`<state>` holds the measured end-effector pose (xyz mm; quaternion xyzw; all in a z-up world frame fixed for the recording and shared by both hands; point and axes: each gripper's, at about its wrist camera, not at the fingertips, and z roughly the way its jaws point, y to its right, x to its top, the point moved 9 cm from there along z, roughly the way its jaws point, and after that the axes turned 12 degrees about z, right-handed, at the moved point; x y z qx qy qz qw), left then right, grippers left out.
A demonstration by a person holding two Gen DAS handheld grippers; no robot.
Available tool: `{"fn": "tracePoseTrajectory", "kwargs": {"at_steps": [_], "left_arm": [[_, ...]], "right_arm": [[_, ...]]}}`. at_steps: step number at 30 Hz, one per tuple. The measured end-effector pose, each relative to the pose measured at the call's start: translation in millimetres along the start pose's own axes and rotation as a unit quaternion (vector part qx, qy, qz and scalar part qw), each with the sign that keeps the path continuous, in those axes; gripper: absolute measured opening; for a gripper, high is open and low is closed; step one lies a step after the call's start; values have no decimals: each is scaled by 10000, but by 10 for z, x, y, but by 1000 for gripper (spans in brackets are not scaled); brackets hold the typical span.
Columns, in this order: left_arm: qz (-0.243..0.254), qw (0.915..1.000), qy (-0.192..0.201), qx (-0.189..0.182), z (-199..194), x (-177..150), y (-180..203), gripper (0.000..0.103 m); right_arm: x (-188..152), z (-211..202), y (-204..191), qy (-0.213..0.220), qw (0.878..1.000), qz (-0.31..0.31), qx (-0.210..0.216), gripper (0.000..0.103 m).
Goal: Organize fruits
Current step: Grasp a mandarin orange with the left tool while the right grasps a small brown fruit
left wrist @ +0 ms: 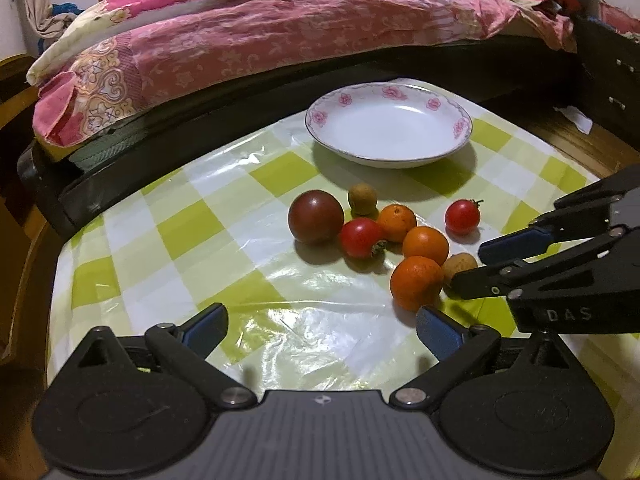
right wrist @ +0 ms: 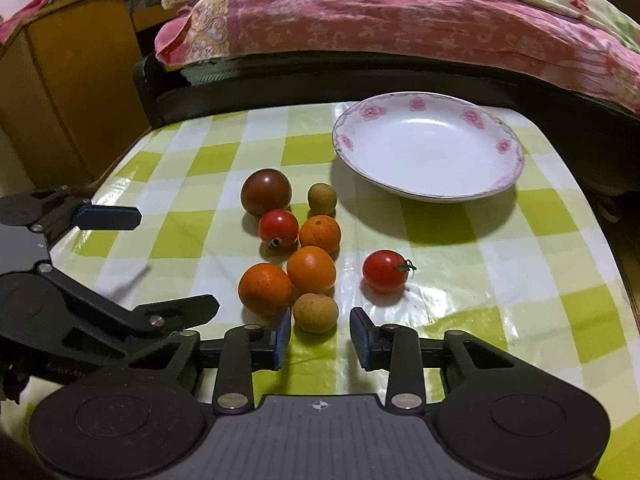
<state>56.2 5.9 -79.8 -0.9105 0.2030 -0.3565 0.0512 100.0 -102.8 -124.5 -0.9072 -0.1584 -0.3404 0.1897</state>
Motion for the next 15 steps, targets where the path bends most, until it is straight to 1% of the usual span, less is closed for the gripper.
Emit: {"fn": "tracePoseTrajectory", "kwargs": {"at_steps": [4,7,11,15], "left_arm": [[2,10000,-40,-70,32,-6,4,103],[39,9999,-9,-95,43,16,19,103],[65,9998,58,-204,42,66,72,103],[209,9992,123,-320,57,125,183,103]], "right_arm": [[-21,94,-11,-122,9999,-29,53,23],[-10,99,-22,-122,9999,-92,37,23],[3,85,15,-119,9999,-27,21,22],[33,17,84,-67,10000,54,-32,22]]}}
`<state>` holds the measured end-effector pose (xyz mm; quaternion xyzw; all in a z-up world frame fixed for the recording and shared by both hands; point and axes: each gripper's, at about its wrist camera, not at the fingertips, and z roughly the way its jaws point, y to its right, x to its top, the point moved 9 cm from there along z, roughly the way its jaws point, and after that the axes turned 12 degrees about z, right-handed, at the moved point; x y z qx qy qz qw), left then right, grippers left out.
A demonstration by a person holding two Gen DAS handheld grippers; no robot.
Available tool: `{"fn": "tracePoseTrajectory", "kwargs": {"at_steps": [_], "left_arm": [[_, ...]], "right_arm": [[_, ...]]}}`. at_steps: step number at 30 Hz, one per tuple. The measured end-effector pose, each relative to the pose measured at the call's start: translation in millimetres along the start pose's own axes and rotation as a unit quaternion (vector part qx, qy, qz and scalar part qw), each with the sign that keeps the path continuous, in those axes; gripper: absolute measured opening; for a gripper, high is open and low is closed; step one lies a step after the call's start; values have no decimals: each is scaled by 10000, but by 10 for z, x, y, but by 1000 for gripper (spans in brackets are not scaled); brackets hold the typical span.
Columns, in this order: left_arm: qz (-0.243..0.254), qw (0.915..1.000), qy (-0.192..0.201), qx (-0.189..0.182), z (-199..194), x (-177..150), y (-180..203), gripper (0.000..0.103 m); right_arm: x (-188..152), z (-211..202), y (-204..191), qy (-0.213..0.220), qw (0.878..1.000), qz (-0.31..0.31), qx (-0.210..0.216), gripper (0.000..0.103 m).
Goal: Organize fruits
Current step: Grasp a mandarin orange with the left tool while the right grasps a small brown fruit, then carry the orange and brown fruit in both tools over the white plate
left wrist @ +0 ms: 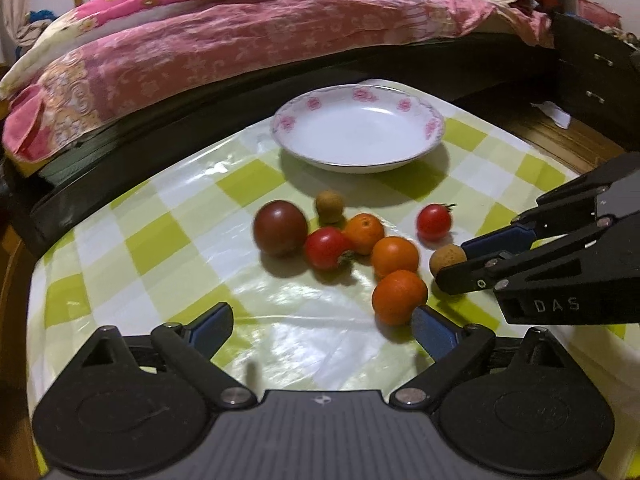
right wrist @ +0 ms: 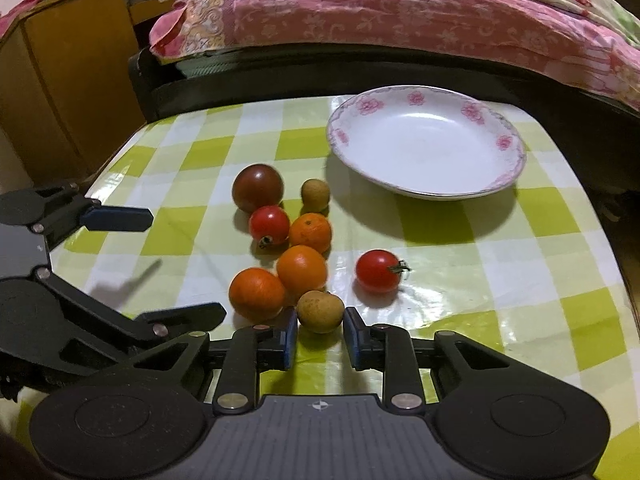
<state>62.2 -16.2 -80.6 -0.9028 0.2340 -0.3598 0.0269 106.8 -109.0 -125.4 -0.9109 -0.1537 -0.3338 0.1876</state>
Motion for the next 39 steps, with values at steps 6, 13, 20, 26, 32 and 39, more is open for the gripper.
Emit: {"fn": "tracePoseTrajectory", "kwargs": {"at_steps": [6,13,20,26,32,39], "left_arm": [[145,9994,-4,-310,90,51,213,90],[5,9987,-21,-518,189,78,329,66],[4,9985,41,-544,232,121,384,51],[-60,9984,58,-555,220,123,409,42],[-48,9987,17,-499,169,77,428,42],[25,9994,67,-333,149,56,456,44]], "right_arm": [[-42,-65,105,-23,9999,129,-89,22],[-84,-126,299,-44,9990,394,-215,22],[-123,-128,313,-79,9989,414,-218,22],[-117,-127,318,-58,9989,398,-227,22],[-122,-118,327,-57,9991,335,-237,22],[-132,-109,297,-11,9995,146,-296,22]]}}
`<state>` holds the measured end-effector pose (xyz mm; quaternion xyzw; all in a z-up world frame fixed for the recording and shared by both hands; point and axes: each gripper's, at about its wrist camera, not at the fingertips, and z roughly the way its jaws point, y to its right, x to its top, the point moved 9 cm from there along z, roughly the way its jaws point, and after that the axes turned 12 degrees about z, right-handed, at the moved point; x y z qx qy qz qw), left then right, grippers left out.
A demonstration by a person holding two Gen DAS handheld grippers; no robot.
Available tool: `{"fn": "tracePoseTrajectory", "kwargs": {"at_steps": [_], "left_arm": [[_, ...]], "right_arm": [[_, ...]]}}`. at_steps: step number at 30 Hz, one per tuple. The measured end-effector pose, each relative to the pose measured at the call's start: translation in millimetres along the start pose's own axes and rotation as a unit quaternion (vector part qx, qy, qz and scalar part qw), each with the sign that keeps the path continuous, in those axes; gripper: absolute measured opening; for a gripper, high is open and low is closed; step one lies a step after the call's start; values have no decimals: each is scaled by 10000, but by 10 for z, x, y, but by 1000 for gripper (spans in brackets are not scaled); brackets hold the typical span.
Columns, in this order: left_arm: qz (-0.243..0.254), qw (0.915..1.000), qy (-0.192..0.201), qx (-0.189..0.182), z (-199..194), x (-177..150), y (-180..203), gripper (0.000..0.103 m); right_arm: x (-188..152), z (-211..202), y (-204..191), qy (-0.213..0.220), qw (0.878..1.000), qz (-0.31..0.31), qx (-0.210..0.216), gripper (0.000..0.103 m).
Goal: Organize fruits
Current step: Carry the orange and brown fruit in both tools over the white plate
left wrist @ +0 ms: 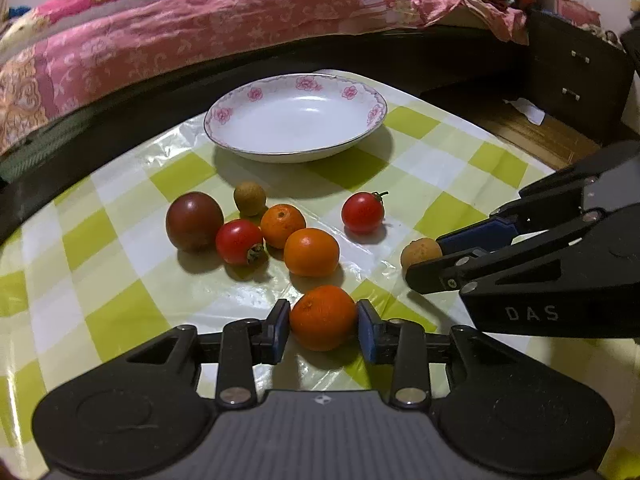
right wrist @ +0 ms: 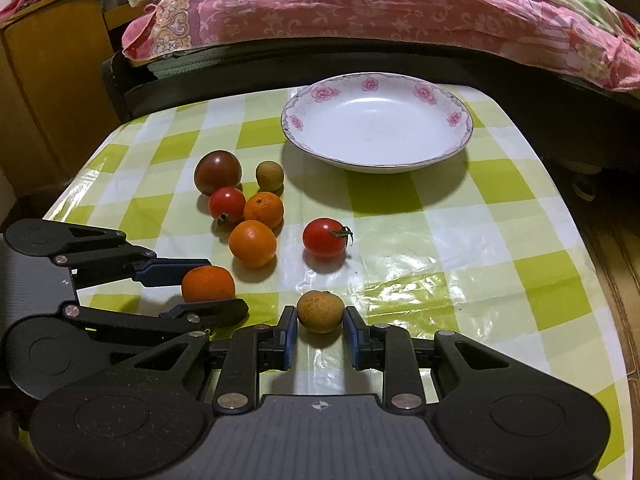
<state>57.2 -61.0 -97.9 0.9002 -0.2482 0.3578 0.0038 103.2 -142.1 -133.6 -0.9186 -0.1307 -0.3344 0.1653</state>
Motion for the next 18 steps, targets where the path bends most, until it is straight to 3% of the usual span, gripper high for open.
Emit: {"fn": "tracePoseTrajectory", "kwargs": {"at_steps": [14,18], "left_arm": [[-113,9999,-70,33,-1,-16,-24,48],[-40,9999,-139,-26,-31,-19,11,42]], "right_arm": [[-36,25,5,-94,9999,78,9,23],[-39,31,-10,-64,10000,15,-45,22]]}}
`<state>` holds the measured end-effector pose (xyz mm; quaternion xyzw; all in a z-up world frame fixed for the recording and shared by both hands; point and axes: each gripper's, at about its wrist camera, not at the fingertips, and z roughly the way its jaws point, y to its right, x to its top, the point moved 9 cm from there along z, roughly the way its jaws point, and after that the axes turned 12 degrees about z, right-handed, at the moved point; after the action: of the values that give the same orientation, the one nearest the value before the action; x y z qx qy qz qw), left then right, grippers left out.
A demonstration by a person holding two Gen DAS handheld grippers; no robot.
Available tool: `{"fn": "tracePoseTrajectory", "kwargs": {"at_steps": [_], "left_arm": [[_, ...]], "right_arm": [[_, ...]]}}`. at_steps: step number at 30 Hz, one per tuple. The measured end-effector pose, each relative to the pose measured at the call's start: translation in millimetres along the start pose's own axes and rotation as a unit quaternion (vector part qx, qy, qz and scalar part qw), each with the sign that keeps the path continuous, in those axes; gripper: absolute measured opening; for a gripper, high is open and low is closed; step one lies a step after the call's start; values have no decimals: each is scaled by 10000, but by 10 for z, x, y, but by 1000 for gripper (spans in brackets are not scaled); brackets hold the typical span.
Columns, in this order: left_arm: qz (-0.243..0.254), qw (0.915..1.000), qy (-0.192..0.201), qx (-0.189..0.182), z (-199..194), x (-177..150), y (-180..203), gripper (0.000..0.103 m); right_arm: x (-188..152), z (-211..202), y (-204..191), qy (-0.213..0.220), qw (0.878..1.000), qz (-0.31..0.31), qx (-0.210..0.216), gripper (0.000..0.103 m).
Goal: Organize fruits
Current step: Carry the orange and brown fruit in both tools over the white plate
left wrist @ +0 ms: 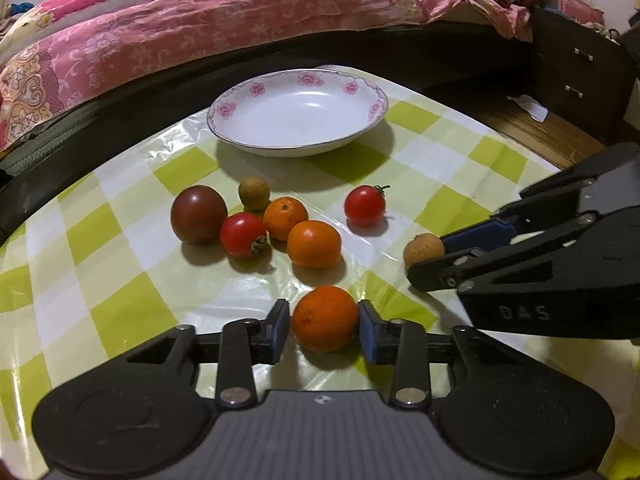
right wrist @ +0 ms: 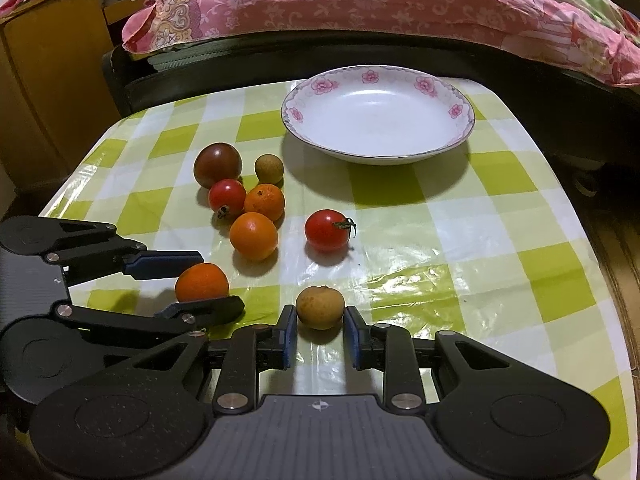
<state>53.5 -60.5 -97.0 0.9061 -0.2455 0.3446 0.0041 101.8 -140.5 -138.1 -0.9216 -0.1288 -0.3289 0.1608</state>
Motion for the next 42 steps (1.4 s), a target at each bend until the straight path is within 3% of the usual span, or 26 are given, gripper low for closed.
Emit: {"fn": "tracePoseTrajectory", "kwargs": {"at_steps": [4,8,20,29,42], "left_arm": [[92,9999,-121,-21,-17,26,16,41],[-160,9998,-88,-95,-29,53,-100,41],[-643,9973,342,76,-40,537,-516,41],[-437,9973,454,376,247,987,-766,41],[-217,9984,330,413,571,1092,-790,41]], "right_arm": [[18,14,-46,-36,9998,-113,-128,22],[134,-18,-104,39,9997,-130,-186,21],[471,-178,76,375,9976,547,-177,21],[1001,-49,223,711,9960,502,-219,21],[1154,314,243,677,9971,273,-196,21]]}}
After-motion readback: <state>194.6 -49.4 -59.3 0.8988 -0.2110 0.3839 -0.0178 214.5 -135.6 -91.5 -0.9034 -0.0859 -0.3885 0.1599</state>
